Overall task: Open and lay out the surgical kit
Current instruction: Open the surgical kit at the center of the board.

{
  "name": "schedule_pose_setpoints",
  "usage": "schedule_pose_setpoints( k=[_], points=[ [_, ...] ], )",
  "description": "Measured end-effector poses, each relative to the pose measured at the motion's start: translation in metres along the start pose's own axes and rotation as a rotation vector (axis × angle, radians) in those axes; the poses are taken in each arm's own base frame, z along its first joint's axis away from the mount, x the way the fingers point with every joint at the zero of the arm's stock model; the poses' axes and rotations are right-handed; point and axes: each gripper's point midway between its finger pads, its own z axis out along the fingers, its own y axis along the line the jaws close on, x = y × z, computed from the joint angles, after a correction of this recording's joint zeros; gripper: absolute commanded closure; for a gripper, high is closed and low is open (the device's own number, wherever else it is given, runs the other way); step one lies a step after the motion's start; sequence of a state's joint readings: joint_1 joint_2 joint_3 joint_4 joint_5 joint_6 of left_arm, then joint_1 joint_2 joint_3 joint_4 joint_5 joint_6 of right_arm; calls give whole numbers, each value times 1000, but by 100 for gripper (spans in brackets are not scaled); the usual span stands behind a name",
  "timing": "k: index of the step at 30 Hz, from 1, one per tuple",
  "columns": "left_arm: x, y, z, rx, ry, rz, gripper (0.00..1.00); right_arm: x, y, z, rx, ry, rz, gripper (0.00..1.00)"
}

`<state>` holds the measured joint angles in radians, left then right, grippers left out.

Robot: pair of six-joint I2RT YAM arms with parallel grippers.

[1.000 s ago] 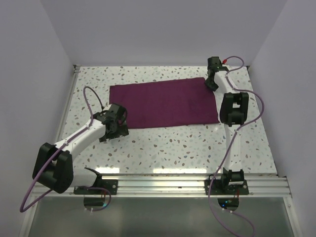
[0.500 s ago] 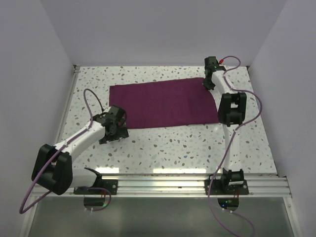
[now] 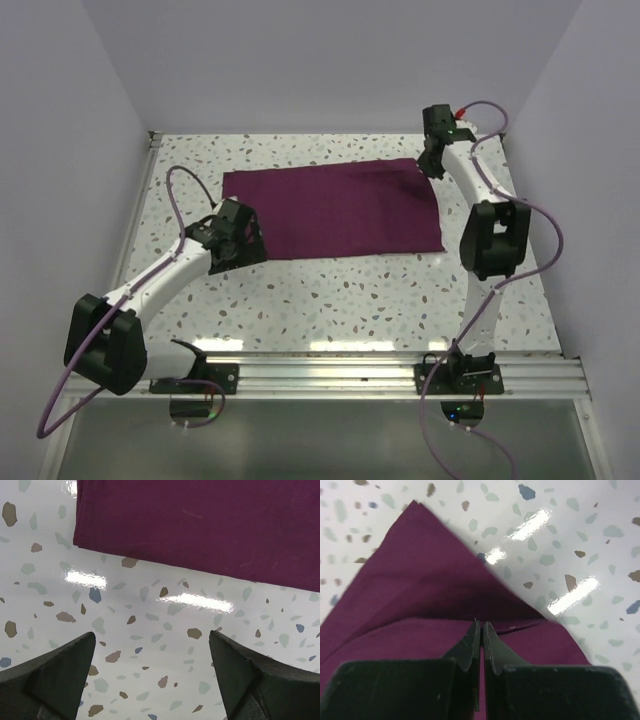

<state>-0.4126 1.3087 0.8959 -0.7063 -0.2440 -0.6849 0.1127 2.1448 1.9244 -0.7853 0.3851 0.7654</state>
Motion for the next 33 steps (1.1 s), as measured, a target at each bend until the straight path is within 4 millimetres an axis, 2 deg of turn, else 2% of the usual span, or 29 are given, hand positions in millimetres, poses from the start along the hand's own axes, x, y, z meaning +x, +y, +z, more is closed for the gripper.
schedule_pose_setpoints(
  k=[4, 6, 8, 11, 14, 16, 19, 22, 24, 25, 27, 30, 33],
  points=[
    [-1, -2, -2, 12, -5, -1, 0, -33, 4, -60, -90, -96, 37, 100],
    [-3, -1, -6, 17, -15, -5, 0, -42, 5, -78, -124, -126, 46, 100],
    [-5, 0, -12, 26, -33, -14, 0, -39, 3, -86, -145, -124, 39, 100],
    [-11, 2, -25, 40, -72, -37, 0, -18, 0, -85, -161, -73, 7, 100],
    [-13, 8, -39, 36, -99, -65, 0, 25, -11, -83, -168, 21, -51, 100],
    [-19, 12, -50, 22, -118, -86, 0, 65, -24, -92, -182, 94, -105, 100],
    [-36, 13, -69, 9, -162, -122, 0, 125, -44, -128, -253, 191, -195, 100],
    [-57, 12, -93, 24, -234, -172, 0, 179, -78, -177, -347, 276, -288, 100],
    [-66, 11, -106, 40, -271, -210, 0, 200, -113, -199, -386, 302, -299, 100],
    [-69, 12, -111, 44, -284, -227, 0, 210, -137, -207, -390, 310, -300, 100],
    [-72, 12, -116, 51, -293, -258, 0, 225, -171, -217, -374, 330, -300, 100],
    [-69, 12, -118, 51, -285, -300, 0, 246, -209, -223, -330, 381, -317, 100],
    [-67, 13, -122, 59, -284, -347, 0, 267, -234, -222, -272, 464, -355, 100]
  ],
)
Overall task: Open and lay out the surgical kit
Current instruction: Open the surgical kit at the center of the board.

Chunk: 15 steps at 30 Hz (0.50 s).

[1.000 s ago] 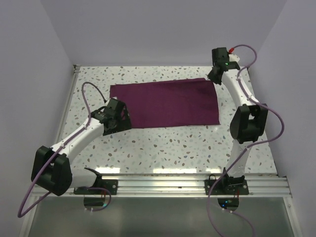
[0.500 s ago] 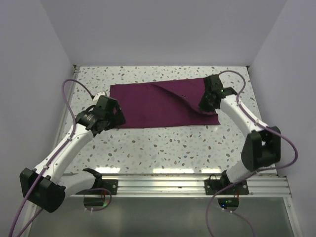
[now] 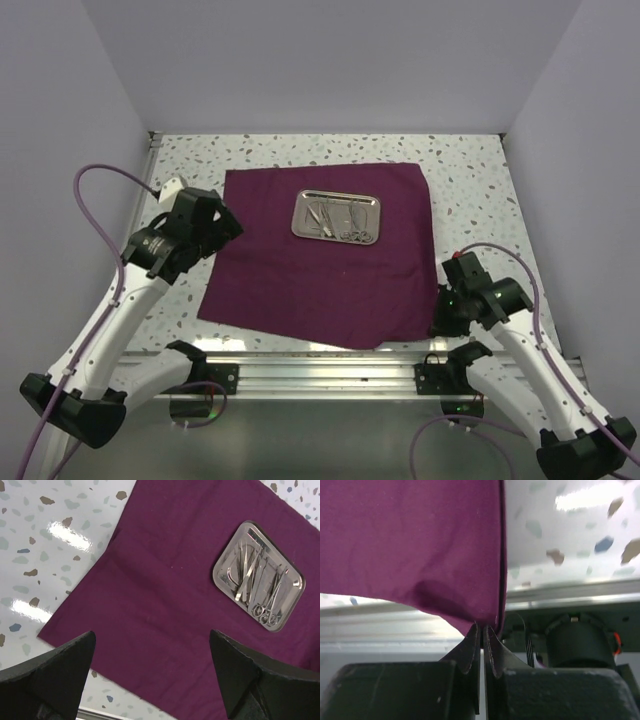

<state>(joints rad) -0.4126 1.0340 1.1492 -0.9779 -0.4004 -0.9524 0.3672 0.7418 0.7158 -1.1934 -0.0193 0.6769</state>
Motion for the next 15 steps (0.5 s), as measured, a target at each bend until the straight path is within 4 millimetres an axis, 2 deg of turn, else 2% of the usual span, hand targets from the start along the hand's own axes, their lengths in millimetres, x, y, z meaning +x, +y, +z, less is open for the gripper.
schedule_pose_setpoints(
  k=[3, 6, 7, 9, 10, 11, 15],
  points=[
    [-2, 4, -11, 16, -12, -44, 0, 21, -8, -3, 2, 75, -10, 100],
    [-3, 10, -24, 38, -29, -83, 0, 25, -7, -12, -34, 59, -14, 100],
    [-2, 12, -26, 40, -29, -90, 0, 24, -6, -16, -45, 46, -15, 95],
    [3, 19, -27, 32, -23, -98, 0, 18, -1, -29, -71, 8, -16, 53],
    [5, 22, -26, 26, -18, -97, 0, 12, 3, -35, -83, -15, -19, 12],
    [8, 24, -25, 16, -11, -93, 0, 7, 6, -41, -92, -36, -26, 7],
    [19, 29, -15, -25, 25, -59, 0, -6, 10, -54, -94, -80, -45, 5]
  ],
)
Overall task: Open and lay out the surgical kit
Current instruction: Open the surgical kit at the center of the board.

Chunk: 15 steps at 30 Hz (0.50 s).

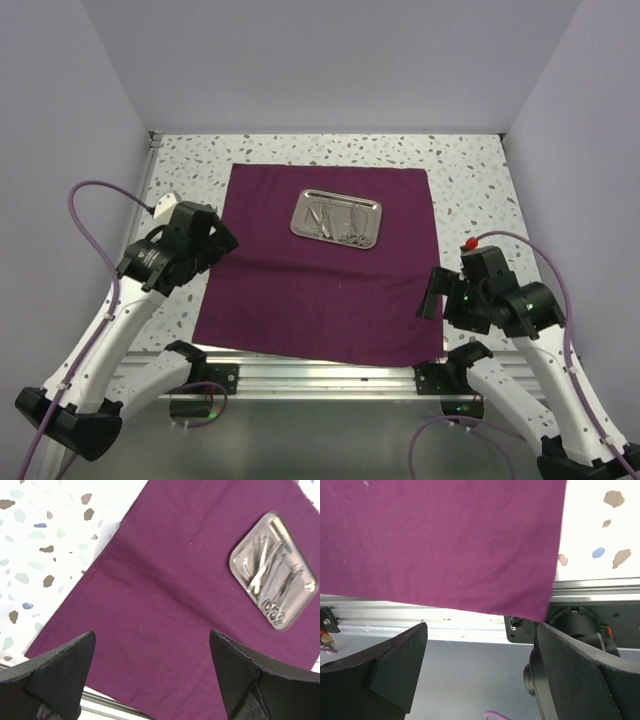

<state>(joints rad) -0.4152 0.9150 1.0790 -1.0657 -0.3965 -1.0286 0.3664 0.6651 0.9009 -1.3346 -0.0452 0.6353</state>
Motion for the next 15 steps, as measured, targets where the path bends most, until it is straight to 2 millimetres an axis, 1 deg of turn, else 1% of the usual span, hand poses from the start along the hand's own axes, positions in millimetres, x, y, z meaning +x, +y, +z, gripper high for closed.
schedule_pose_setpoints(
  k=[2, 5, 7, 9, 12, 14, 15],
  points=[
    [4, -1, 8, -25, 19, 32, 0, -8, 3, -7, 6, -21, 0, 5],
    [10, -4, 18, -53, 48, 102, 0, -30, 11, -25, 5, -91, -1, 3],
    [10, -11, 26, -57, 54, 155, 0, -44, 17, -36, -5, -140, 0, 2],
    [9, -20, 38, -51, 52, 206, 0, -51, 21, -40, -14, -162, 0, 2],
    [9, -37, 65, -44, 51, 287, 0, -61, 29, -28, -1, -138, 6, 2],
    [9, -48, 87, -55, 57, 335, 0, -74, 37, -11, 24, -107, 17, 2],
    [7, -57, 102, -61, 61, 355, 0, -83, 43, 1, 40, -90, 21, 2]
  ],
)
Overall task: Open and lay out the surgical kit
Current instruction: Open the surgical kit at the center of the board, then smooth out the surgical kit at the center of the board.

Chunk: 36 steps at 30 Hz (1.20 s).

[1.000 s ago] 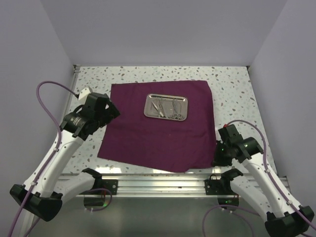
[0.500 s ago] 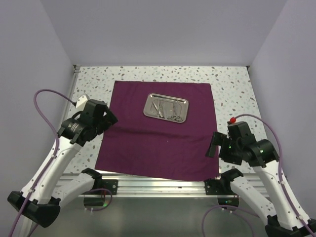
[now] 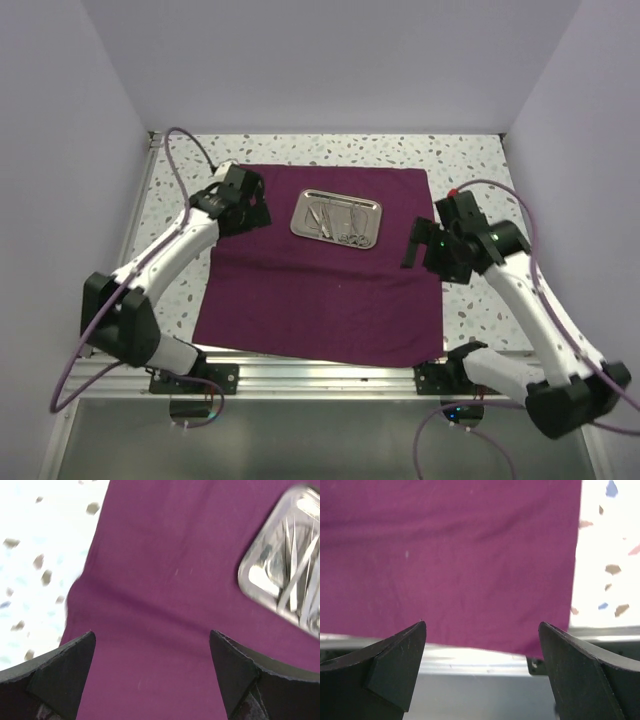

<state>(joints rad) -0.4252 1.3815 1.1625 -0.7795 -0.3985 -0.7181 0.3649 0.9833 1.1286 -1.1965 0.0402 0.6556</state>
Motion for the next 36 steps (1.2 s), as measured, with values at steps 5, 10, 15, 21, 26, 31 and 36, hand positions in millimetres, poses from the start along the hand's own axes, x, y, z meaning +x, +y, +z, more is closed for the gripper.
schedule_pose_setpoints(
  k=[5, 10, 15, 21, 26, 31, 36],
  points=[
    [-34, -7, 69, -18, 14, -9, 0, -56, 27, 72, 96, 71, 34, 2],
    [-87, 27, 126, -46, -9, -51, 0, -131, 15, 128, 139, 38, 175, 2],
    [-121, 31, 172, -15, -32, -51, 0, -183, -19, 167, 233, -8, 257, 2],
    [-103, 31, 218, 31, 52, -28, 1, -205, -33, 220, 315, 14, 260, 3],
    [-89, 25, 232, 68, 93, -5, 3, -201, -43, 253, 366, 57, 255, 4],
    [-94, 20, 237, 89, 77, -5, 22, -197, -49, 271, 393, 82, 248, 12],
    [-98, 16, 243, 104, 71, -6, 61, -208, -42, 281, 363, 79, 237, 59]
  ],
)
